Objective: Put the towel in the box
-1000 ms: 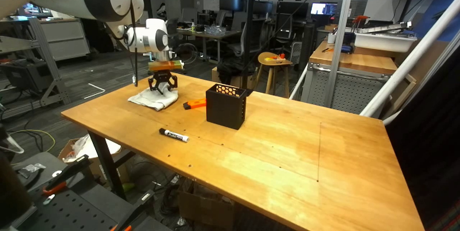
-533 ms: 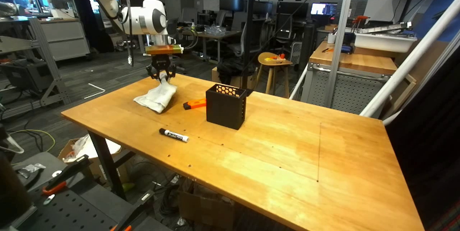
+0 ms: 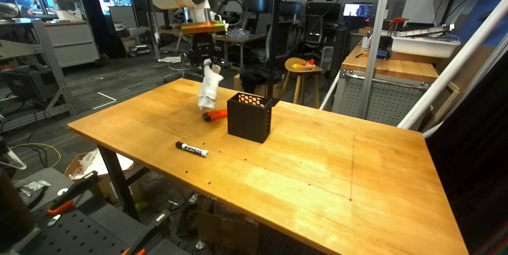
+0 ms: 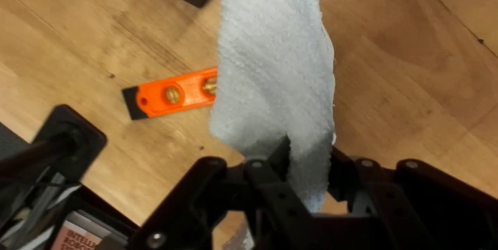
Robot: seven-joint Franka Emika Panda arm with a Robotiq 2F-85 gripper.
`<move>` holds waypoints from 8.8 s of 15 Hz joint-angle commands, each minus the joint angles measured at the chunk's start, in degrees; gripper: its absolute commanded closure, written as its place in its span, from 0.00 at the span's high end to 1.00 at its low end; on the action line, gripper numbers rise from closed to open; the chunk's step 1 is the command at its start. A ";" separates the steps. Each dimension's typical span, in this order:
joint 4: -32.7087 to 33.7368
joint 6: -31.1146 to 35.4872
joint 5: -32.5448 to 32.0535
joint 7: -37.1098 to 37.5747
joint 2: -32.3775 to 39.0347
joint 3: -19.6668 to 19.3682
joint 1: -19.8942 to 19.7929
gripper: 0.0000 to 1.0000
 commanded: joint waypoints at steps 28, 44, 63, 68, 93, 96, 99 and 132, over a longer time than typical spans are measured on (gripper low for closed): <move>-17.28 14.12 -3.11 17.88 -2.22 -11.00 -6.61 0.04; -24.33 11.52 2.92 15.76 -11.21 -7.97 -6.38 0.60; -29.37 11.17 1.31 20.34 -20.16 -5.97 -2.98 0.00; -25.70 11.17 -0.61 20.30 -17.84 -6.23 -2.36 0.01; -24.84 13.88 7.59 18.33 -1.52 -7.42 -6.49 0.01; -26.71 14.06 10.79 17.27 -3.35 -7.16 -7.86 0.01; -29.02 14.17 12.58 15.95 -6.96 -6.91 -8.45 0.01; -40.30 7.74 -4.90 13.18 -25.35 -2.59 -0.29 0.02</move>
